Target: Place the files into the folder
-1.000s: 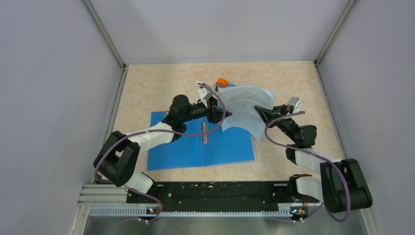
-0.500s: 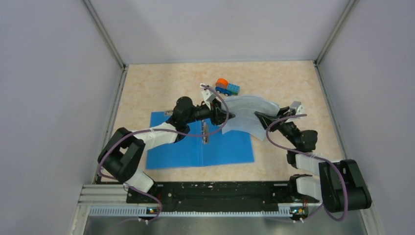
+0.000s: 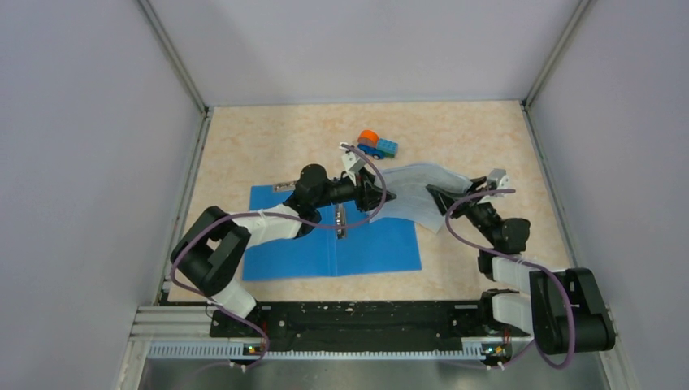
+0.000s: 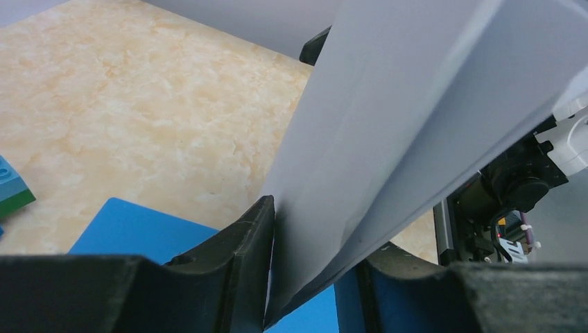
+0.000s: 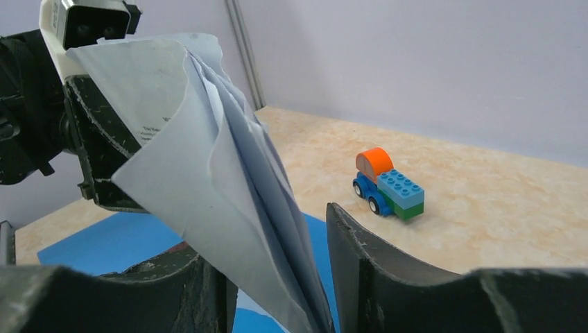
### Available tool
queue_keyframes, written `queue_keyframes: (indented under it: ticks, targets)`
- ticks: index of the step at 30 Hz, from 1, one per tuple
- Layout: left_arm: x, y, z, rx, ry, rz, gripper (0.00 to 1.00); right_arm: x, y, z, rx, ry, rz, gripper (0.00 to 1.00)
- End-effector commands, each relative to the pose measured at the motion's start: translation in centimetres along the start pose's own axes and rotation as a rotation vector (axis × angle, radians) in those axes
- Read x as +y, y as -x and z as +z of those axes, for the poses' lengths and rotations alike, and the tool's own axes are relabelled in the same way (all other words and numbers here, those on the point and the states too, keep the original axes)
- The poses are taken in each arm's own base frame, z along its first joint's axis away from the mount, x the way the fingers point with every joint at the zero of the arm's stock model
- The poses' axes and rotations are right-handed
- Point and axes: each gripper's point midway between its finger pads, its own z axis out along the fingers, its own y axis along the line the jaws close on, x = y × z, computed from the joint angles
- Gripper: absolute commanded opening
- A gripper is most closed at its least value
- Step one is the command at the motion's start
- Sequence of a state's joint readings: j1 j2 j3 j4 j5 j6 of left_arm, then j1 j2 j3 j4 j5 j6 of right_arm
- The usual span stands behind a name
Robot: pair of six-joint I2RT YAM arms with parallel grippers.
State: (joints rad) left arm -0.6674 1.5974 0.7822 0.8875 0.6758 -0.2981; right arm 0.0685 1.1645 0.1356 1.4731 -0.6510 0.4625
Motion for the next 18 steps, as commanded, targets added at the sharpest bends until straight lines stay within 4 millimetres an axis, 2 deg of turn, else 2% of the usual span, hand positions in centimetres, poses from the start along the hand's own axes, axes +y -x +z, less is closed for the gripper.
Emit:
queue_keyframes:
  ticks: [1,5,18]
  targets:
    - [-0.63,1.86,0.92,-0.075,-0.024,0.023,0.40,-0.20,1.73,-0.05,-0.055,-0.002,-0.035,0.47]
    - [-0.56,1.96,1.09,-0.087,-0.021,0.019,0.40,-0.79,1.90,-0.53,-0.063,-0.021,-0.020,0.48]
    - [-0.36,1.92,1.42,-0.075,-0.025,0.024,0.32,-0.22,1.58,-0.26,-0.048,0.025,0.011,0.48]
